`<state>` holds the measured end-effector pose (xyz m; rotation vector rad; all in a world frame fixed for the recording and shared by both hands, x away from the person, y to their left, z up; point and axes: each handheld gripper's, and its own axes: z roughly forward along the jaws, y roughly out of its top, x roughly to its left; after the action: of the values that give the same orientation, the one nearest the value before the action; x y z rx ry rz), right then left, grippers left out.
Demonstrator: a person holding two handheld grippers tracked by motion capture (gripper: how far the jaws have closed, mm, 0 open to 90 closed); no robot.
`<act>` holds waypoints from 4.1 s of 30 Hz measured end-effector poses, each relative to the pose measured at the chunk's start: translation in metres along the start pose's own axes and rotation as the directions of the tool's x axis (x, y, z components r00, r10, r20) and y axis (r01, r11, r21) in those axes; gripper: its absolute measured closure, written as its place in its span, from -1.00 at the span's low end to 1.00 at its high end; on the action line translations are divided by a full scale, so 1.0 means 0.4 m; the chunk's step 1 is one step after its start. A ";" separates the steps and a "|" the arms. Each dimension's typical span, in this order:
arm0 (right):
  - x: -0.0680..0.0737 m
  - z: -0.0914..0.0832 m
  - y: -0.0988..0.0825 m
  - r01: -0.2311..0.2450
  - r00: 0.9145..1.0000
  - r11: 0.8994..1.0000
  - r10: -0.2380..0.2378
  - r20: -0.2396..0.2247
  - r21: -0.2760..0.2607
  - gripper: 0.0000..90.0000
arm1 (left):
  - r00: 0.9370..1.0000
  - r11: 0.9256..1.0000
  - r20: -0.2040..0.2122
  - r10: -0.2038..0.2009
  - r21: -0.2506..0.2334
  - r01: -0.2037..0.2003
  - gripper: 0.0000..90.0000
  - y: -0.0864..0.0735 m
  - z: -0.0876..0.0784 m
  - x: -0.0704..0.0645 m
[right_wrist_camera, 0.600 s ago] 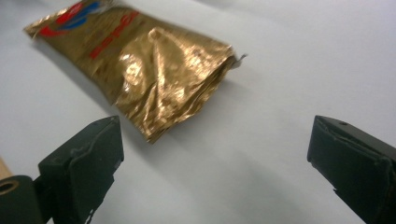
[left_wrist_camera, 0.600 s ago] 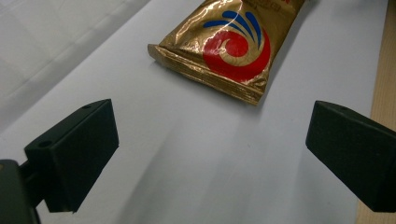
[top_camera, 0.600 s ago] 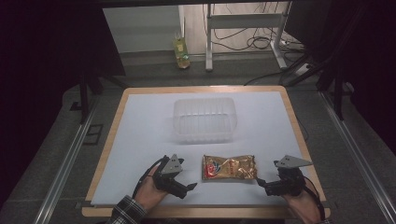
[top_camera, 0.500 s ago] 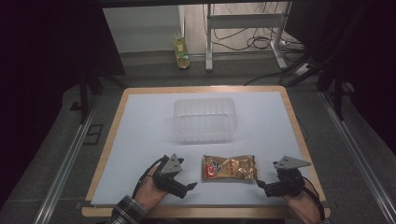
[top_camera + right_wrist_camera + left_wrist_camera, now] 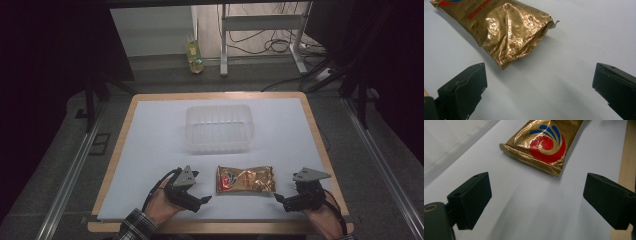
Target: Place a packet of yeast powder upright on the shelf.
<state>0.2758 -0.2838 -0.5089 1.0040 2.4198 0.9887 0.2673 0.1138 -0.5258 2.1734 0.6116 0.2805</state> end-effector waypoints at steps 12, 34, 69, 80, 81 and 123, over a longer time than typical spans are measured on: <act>-0.001 -0.001 0.000 -0.002 1.000 1.000 0.002 0.005 -0.007 -1.00 | 1.000 1.000 -0.017 0.015 -0.012 -0.015 -0.61 0.002 0.000 0.000; 0.001 0.004 0.000 0.005 1.000 1.000 -0.005 0.020 0.014 -1.00 | 0.998 0.996 0.011 0.065 -0.054 -0.064 0.16 0.037 0.023 -0.020; -0.001 0.011 -0.004 -0.015 1.000 0.999 0.014 0.022 0.044 -1.00 | 0.996 0.994 0.019 0.084 -0.070 -0.082 0.99 0.096 0.148 -0.004; -0.001 0.009 -0.004 -0.019 0.999 0.998 0.017 0.035 0.053 -1.00 | 0.996 0.995 -0.006 0.092 -0.038 -0.092 0.99 0.091 0.146 -0.007; 0.000 0.008 -0.004 -0.018 0.999 0.998 0.017 0.036 0.053 -1.00 | 0.996 0.995 -0.006 0.090 -0.037 -0.090 0.99 0.091 0.146 -0.007; -0.008 0.004 0.049 -0.230 0.955 0.969 0.242 -0.170 0.087 -0.97 | 0.997 0.997 -0.029 0.069 -0.013 -0.070 1.00 0.078 0.141 -0.012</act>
<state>0.2884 -0.2752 -0.4959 1.3037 2.5346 1.1280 0.2961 0.0569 -0.5366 2.1830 0.5491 0.3528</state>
